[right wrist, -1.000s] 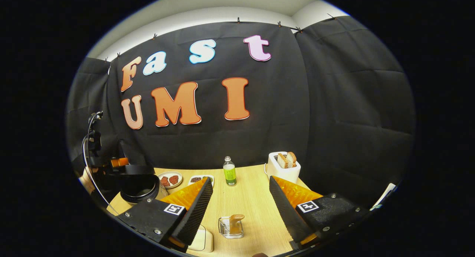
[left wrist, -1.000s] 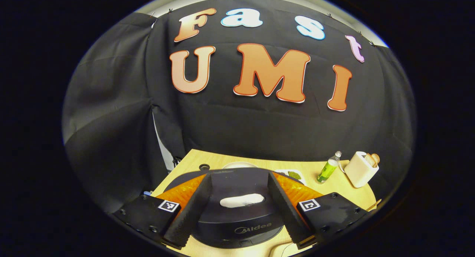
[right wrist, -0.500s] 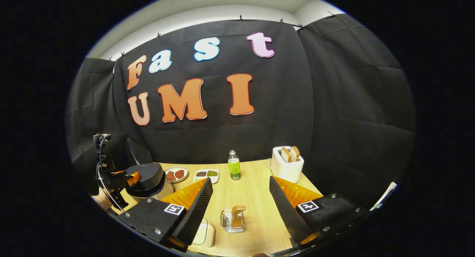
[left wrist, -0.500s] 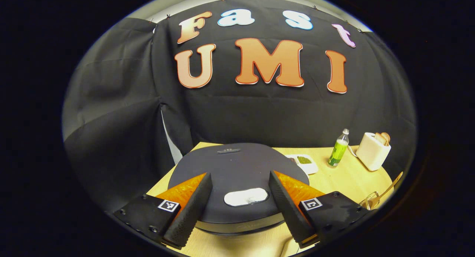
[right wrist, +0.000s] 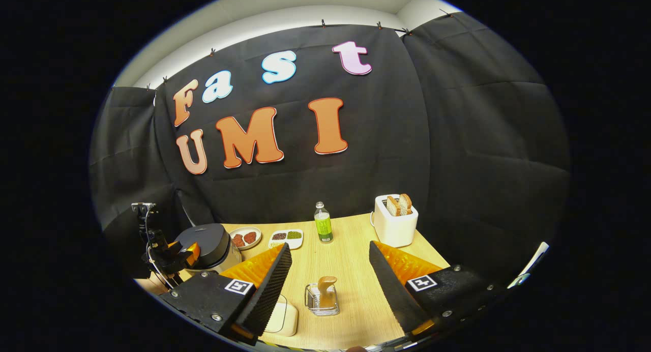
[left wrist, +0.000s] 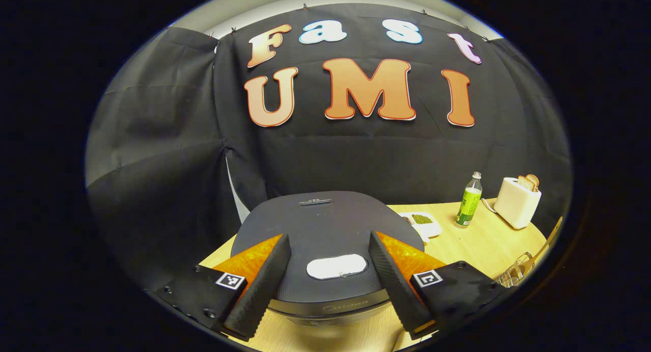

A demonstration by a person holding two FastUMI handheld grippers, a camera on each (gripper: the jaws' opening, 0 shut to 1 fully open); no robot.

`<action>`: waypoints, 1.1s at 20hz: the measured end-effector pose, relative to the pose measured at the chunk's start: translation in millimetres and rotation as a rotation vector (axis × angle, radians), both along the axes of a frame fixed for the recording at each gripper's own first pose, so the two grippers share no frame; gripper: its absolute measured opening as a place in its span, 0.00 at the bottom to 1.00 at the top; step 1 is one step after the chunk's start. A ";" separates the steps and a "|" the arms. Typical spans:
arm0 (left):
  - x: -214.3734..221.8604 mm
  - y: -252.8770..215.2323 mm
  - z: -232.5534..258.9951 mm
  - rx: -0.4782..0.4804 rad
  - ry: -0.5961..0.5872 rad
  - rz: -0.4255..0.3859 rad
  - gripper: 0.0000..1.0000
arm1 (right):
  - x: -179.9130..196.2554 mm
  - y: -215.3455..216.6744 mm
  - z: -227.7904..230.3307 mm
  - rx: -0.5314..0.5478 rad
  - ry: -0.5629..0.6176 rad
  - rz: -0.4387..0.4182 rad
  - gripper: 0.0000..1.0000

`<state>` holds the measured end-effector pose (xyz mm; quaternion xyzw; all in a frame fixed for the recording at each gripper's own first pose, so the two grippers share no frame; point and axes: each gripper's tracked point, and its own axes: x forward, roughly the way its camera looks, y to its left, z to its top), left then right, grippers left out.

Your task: Close the left gripper, press the button to open the rice cooker; take a wooden spoon from the chopstick holder with the right hand, scoop a spoonful of rice and pour it into the rice cooker, then put the wooden spoon back into the chopstick holder.

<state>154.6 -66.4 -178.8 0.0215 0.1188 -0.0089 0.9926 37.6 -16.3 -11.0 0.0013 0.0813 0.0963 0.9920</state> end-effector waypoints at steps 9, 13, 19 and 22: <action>-0.3 0.4 -2.9 0.000 0.004 -0.022 1.00 | 1.6 -0.4 -15.5 0.006 0.028 -0.003 0.95; -2.2 1.4 0.3 0.079 0.053 -0.049 1.00 | 5.2 -0.8 -5.0 0.000 0.004 -0.005 0.95; -20.6 1.1 67.4 -0.001 0.054 -0.057 1.00 | 11.5 -2.1 20.8 -0.021 -0.048 -0.012 0.95; -40.1 9.1 125.8 -0.064 0.022 -0.053 1.00 | 14.7 -3.7 35.8 -0.050 -0.088 -0.016 0.95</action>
